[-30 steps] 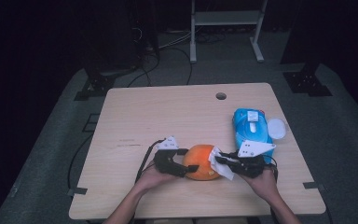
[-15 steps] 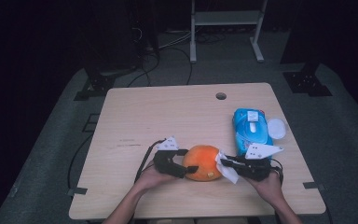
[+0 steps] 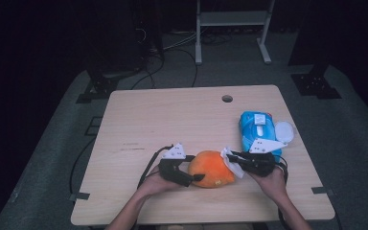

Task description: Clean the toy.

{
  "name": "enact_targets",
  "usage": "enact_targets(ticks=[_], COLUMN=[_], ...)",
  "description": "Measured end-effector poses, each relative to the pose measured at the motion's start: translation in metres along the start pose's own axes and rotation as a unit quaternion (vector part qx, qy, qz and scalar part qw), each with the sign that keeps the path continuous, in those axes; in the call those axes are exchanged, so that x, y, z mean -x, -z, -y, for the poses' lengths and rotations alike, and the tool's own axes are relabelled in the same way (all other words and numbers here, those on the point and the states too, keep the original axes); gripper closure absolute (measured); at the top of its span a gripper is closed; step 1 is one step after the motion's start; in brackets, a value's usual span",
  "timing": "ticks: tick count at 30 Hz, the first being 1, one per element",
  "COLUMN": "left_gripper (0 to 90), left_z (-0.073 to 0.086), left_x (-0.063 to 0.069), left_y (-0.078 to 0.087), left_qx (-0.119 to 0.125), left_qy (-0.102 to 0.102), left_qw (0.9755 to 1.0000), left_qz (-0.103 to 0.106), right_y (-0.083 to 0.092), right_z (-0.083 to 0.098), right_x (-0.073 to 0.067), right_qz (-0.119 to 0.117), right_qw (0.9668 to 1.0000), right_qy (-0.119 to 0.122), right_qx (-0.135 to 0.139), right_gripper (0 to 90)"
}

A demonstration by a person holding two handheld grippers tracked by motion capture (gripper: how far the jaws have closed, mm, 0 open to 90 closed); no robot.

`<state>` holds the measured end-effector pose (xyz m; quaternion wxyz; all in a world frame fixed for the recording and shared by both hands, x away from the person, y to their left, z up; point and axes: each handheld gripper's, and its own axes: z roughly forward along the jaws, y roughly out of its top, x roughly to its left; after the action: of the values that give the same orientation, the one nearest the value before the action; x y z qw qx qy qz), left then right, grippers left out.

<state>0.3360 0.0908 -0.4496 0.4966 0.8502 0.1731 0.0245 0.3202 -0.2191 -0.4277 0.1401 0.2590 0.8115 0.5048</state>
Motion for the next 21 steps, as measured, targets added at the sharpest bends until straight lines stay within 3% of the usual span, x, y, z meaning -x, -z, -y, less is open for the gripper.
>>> enact_targets(ticks=[4,10,11,13,18,21], left_gripper=[20.8,20.7,20.6,20.6,21.2,21.3], left_z=[0.000,-0.002,-0.004,-0.007,-0.006,-0.006], left_x=[0.000,0.003,0.006,0.011,0.012,0.012], left_y=[0.000,-0.001,-0.002,-0.003,-0.003,-0.003], left_qx=[-0.002,-0.002,-0.004,-0.008,-0.007,-0.005], left_qy=[0.001,0.001,-0.008,-0.020,-0.021,-0.023], left_qw=[1.0000,1.0000,0.9999,0.9997,0.9996,0.9996], left_qz=[-0.003,-0.009,-0.010,-0.016,-0.017,-0.016], right_y=[0.005,0.008,0.002,-0.004,-0.015,-0.013], right_z=[0.005,-0.005,-0.014,-0.019,-0.029,-0.026], right_x=[-0.006,-0.024,-0.030,-0.033,-0.029,-0.022], right_qz=[-0.006,-0.028,-0.035,-0.035,-0.026,-0.016], right_qw=[1.0000,0.9992,0.9985,0.9981,0.9977,0.9984], right_qy=[0.000,0.025,0.040,0.048,0.062,0.054], right_qx=[-0.003,0.014,0.017,0.014,0.012,0.008], right_gripper=[81.8,81.8,81.6,81.4,81.7,81.7])
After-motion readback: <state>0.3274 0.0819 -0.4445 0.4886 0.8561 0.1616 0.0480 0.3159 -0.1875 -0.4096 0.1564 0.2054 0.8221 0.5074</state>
